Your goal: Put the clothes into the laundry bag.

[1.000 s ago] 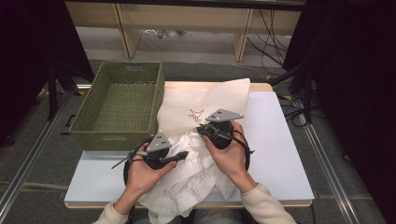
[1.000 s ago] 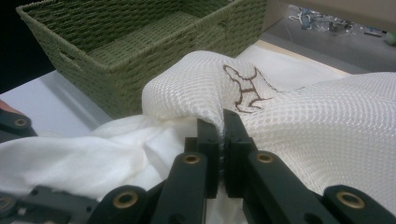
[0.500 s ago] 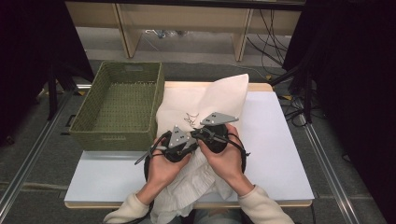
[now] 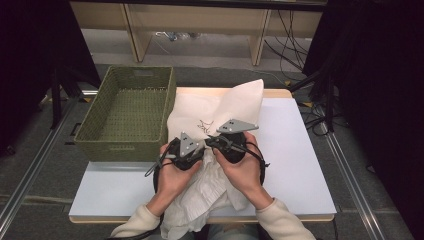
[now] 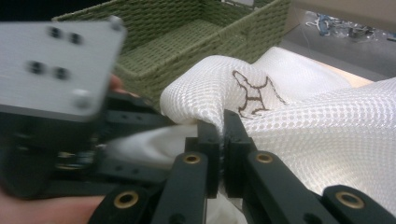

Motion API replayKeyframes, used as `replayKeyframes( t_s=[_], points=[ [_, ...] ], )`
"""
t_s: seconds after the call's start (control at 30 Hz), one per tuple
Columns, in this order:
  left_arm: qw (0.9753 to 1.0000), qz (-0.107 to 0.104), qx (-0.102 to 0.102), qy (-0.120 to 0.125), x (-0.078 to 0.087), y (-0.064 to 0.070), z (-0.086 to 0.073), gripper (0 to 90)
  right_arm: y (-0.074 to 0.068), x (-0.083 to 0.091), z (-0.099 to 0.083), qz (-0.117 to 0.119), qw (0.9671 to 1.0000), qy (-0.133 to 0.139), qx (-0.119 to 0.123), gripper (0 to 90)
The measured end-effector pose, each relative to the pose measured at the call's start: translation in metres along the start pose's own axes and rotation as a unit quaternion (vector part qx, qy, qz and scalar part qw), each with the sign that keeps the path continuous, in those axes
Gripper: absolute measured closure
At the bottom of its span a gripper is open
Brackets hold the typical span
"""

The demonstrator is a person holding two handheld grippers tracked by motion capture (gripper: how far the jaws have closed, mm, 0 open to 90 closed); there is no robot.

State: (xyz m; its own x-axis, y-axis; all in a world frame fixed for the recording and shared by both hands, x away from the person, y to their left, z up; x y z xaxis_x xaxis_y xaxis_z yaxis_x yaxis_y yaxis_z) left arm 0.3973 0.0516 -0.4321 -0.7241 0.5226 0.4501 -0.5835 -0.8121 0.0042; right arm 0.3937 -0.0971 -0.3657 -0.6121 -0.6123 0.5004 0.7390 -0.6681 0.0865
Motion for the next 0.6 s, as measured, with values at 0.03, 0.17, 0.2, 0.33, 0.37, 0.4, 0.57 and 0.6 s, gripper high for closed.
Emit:
replayKeyframes(
  t_s=[0.03,0.17,0.2,0.33,0.37,0.4,0.57,0.6],
  points=[
    [1.0000,-0.002,-0.003,0.001,0.003,0.000,0.001,57.1,-0.001,-0.001,0.000,0.005,0.9999,-0.002,-0.012,88.9],
    [0.9995,-0.025,-0.020,0.005,0.025,0.003,0.003,43.1,0.004,0.002,0.000,-0.003,1.0000,-0.002,-0.007,88.8],
    [0.9993,-0.030,-0.021,0.008,0.031,0.005,0.004,41.1,0.004,0.002,0.000,-0.004,0.9999,-0.001,-0.012,88.8],
    [0.9986,-0.048,-0.018,0.017,0.053,0.012,0.006,34.6,0.005,0.003,0.000,-0.004,1.0000,-0.001,-0.007,88.8],
    [0.9983,-0.049,-0.026,0.017,0.058,0.011,0.007,33.3,0.005,0.003,0.000,-0.005,1.0000,-0.002,-0.007,88.8],
    [0.9982,-0.051,-0.027,0.016,0.061,0.011,0.007,32.3,0.005,0.003,0.000,-0.004,0.9999,-0.003,-0.010,88.7],
    [0.9984,-0.051,-0.026,0.007,0.072,0.007,0.006,26.2,0.006,0.003,0.000,-0.009,0.9999,-0.004,-0.005,88.7],
    [0.9984,-0.049,-0.030,0.000,0.071,0.006,0.004,24.6,0.007,0.003,0.000,-0.006,1.0000,-0.005,-0.007,88.7]
  ],
)
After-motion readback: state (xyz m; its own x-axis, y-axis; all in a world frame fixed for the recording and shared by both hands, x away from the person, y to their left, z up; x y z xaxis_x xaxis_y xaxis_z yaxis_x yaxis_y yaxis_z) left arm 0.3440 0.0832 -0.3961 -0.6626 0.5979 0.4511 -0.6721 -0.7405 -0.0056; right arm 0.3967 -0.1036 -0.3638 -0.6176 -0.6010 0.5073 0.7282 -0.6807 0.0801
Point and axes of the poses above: each handheld gripper's, and its own axes: x roughly backward along the jaws, z roughly out of its top, y roughly to its right, the point moved 2 cm from there along -x, roughly forward along the jaws, and after that the axes turned 7 degrees about x, right-handed, at the moved point
